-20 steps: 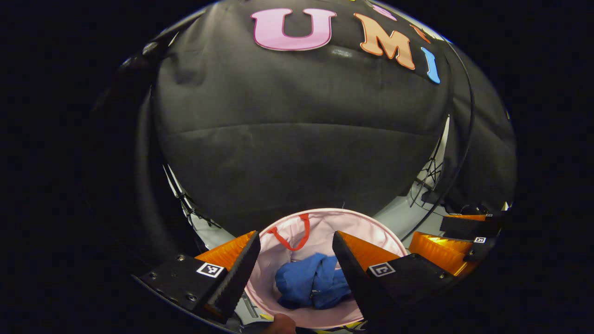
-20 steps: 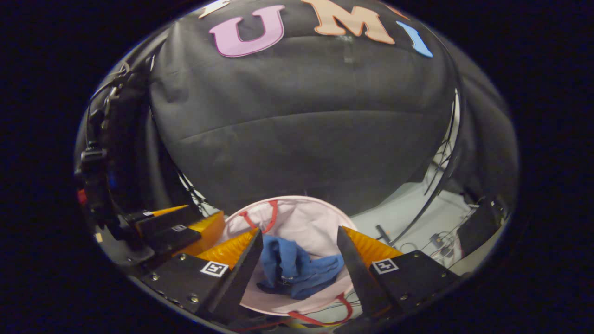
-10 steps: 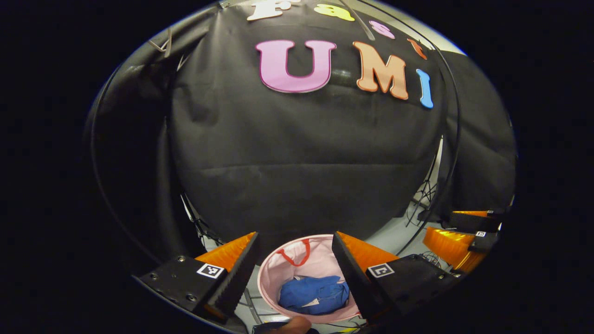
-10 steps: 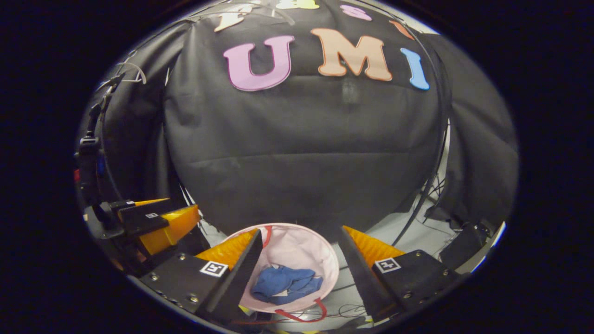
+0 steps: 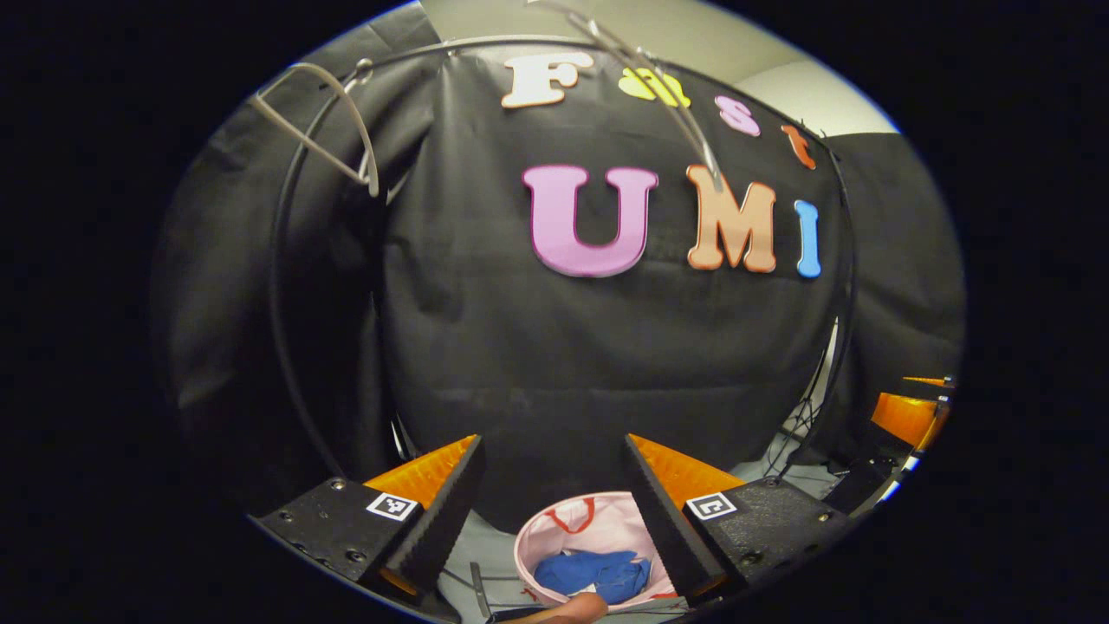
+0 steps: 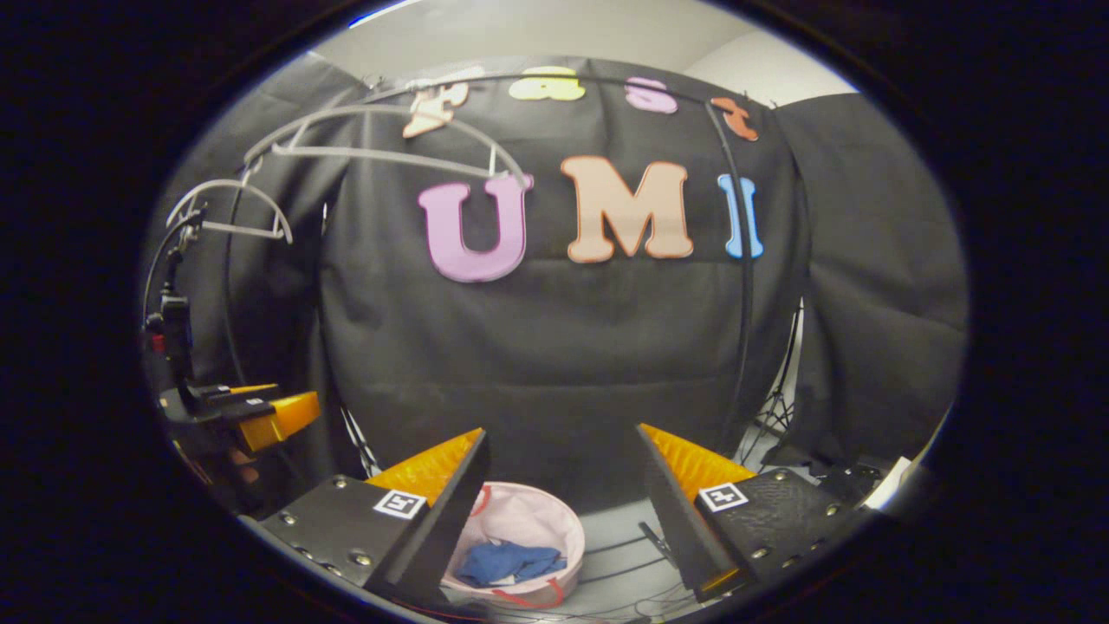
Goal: Grasp the clothes on the hanger with both hands and then place them into the laundry hamper below.
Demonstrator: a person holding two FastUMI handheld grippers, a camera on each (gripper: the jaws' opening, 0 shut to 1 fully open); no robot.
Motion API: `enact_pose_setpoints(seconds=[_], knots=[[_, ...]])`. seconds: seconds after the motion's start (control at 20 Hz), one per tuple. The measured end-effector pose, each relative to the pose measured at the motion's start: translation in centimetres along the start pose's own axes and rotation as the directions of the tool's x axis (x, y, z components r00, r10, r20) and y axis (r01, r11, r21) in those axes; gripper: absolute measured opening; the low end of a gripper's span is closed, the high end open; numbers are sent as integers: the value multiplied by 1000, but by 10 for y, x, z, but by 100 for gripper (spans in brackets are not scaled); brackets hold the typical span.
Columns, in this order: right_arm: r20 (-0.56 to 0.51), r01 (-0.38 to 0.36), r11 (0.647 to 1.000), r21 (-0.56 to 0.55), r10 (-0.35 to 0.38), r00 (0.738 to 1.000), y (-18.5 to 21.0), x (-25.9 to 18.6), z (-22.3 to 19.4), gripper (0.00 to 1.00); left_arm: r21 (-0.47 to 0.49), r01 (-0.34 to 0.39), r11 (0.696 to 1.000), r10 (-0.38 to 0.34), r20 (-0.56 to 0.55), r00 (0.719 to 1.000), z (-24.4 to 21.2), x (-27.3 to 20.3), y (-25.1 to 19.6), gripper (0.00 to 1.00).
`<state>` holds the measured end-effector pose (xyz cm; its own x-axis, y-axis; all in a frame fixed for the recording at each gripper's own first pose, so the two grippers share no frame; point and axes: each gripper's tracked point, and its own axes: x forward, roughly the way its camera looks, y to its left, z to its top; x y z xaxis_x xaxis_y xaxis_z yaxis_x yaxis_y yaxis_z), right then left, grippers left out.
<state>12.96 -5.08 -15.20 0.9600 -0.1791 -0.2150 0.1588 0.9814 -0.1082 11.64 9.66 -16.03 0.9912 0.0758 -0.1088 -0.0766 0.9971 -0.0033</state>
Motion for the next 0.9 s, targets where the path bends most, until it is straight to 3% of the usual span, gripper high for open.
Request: enact_pose_setpoints(seconds=[0.1, 0.35, 0.7, 0.75, 0.8, 0.9], knots=[[28, -8, 1000, 17, 8, 1000, 6, -19, 22, 99, -6, 22, 1000, -21, 68, 997, 35, -22, -9, 94], [113, -104, 992, 71, 95, 989, 26, -76, 61, 100, -41, -3, 999, 8, 136, 991, 88, -67, -12, 94], [213, -219, 973, 73, 199, 957, 28, -123, 89, 98, -96, 1, 995, 20, 216, 976, 128, -99, -42, 91], [230, -244, 968, 65, 224, 947, 29, -127, 92, 100, -109, 17, 994, 9, 238, 971, 134, -101, -54, 95], [246, -264, 963, 50, 244, 938, 26, -131, 93, 99, -111, 33, 993, -3, 254, 967, 138, -102, -66, 91], [264, -267, 964, 3, 257, 930, 15, -132, 93, 98, -89, 27, 996, -3, 263, 965, 140, -102, -82, 95]])
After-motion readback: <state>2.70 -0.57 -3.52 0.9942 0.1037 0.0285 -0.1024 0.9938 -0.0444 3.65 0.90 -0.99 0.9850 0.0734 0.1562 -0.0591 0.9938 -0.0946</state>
